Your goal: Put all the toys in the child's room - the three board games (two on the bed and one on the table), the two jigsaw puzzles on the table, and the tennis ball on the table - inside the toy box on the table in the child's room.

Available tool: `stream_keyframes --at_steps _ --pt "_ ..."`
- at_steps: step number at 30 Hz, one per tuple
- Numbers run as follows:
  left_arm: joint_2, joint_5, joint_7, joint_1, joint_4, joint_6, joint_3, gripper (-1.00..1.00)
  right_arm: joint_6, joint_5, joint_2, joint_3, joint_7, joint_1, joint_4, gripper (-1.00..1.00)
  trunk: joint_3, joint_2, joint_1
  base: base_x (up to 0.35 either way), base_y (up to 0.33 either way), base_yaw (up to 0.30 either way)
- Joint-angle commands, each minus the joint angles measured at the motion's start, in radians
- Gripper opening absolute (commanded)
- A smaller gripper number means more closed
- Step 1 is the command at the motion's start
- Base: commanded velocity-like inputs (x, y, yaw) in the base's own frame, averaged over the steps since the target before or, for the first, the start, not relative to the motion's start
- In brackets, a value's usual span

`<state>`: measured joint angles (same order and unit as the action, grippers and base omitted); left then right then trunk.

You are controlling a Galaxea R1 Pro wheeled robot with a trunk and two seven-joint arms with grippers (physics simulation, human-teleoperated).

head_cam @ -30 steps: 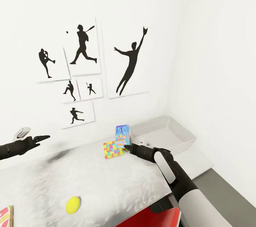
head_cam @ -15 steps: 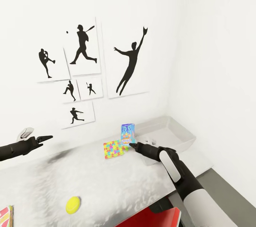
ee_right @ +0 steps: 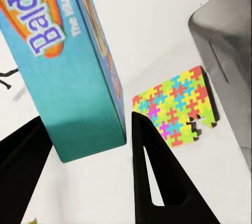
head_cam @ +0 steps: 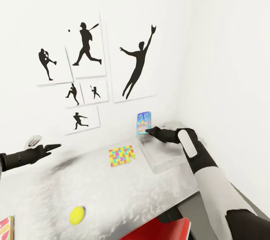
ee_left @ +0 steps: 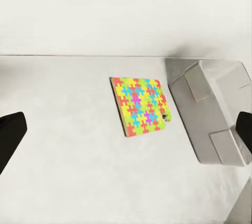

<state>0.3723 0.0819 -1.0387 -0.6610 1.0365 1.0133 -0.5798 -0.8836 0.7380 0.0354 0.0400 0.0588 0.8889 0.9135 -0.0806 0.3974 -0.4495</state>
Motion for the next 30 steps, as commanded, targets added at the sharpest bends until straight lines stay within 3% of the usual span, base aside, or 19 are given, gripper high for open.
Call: stream_keyframes --at_steps 1,5,11,14,18,22,27,30 --pt "-0.001 0.009 -0.009 -0.002 0.0 0.007 0.003 1.0 -0.011 0.0 0.0 -0.006 -0.009 0.023 -0.017 -1.0 -0.004 0.003 -0.001 0.0 0.0 0.0" --pt "-0.01 0.009 -0.01 -0.002 0.0 0.007 0.033 1.0 -0.055 -0.002 0.0 -0.024 -0.137 0.2 -0.216 -1.0 -0.011 0.003 -0.001 0.0 0.0 0.0" --pt "-0.023 0.009 -0.011 -0.002 0.0 0.007 0.041 1.0 -0.066 -0.007 -0.002 -0.023 -0.264 0.341 -0.411 -1.0 -0.021 0.003 -0.001 0.0 0.0 0.0" --pt "-0.025 0.009 -0.011 -0.002 0.0 0.007 0.041 1.0 -0.068 -0.009 -0.005 -0.022 -0.307 0.366 -0.434 -1.0 -0.026 0.003 -0.001 0.0 0.0 0.0" --pt "-0.027 0.008 -0.02 -0.002 0.0 0.007 0.042 1.0 -0.101 -0.009 -0.03 -0.018 -0.379 0.399 -0.447 -1.0 -0.032 0.003 -0.001 0.0 0.0 0.0" --pt "-0.027 0.009 -0.069 -0.002 0.0 0.007 0.046 1.0 -0.155 -0.008 -0.046 -0.016 -0.448 0.41 -0.449 -1.0 -0.039 0.003 -0.001 0.0 0.0 0.0" --pt "-0.026 0.009 -0.134 -0.002 0.001 0.007 0.093 1.0 -0.164 -0.008 -0.067 -0.014 -0.503 0.413 -0.451 -1.0 -0.047 0.003 -0.001 0.0 0.0 0.0" --pt "-0.026 0.009 -0.183 -0.002 0.001 0.008 0.111 1.0 -0.164 -0.008 -0.097 -0.012 -0.515 0.413 -0.45 -1.0 -0.052 0.003 -0.001 0.0 0.0 0.0"
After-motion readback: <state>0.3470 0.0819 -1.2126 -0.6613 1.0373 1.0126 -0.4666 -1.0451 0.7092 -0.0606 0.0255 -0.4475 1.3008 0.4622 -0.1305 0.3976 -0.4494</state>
